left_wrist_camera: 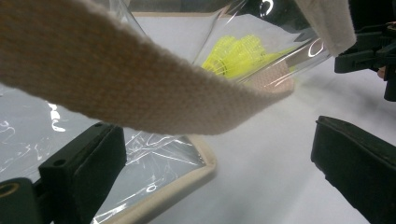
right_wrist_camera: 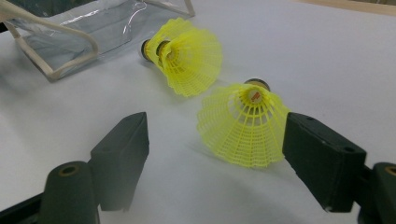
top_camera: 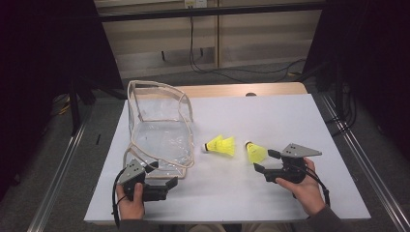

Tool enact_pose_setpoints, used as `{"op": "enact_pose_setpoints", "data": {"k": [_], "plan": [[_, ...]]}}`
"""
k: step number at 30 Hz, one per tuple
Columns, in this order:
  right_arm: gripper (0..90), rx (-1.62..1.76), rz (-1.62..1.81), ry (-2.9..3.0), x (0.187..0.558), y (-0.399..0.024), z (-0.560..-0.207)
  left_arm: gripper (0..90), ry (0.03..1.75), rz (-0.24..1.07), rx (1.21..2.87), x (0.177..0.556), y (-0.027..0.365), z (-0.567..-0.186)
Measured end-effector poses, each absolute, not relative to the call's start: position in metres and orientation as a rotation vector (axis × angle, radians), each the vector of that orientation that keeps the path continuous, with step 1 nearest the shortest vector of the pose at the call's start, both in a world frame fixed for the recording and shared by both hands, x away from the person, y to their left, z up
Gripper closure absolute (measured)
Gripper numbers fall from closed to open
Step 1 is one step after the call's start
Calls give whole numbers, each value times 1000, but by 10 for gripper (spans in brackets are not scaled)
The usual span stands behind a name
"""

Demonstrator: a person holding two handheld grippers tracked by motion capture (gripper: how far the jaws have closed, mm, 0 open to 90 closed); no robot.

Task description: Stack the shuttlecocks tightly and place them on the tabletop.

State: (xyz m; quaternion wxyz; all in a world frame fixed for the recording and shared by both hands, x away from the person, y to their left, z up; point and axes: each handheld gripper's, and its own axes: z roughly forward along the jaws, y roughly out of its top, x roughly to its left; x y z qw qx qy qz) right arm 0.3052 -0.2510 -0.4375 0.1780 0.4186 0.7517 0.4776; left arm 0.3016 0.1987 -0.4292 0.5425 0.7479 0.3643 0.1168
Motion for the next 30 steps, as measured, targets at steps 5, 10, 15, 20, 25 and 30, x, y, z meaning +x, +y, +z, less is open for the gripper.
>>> {"op": "enact_pose_setpoints", "data": {"k": [5,10,15,20,25,30], "plan": [[213,1182,1360,2127,304,-247,-439,34,865,279,1770,301,199,-429],[207,1187,1361,2130,305,-244,-439,34,867,280,1771,301,199,-429],[205,1192,1358,2135,306,-243,-441,34,871,284,1767,301,200,-429],[203,1194,1349,2140,307,-241,-443,34,872,288,1767,301,201,-429],[200,1191,1346,2155,308,-237,-445,34,871,288,1771,301,201,-429],[195,1188,1339,2162,310,-235,-446,34,873,285,1768,301,200,-430]]}}
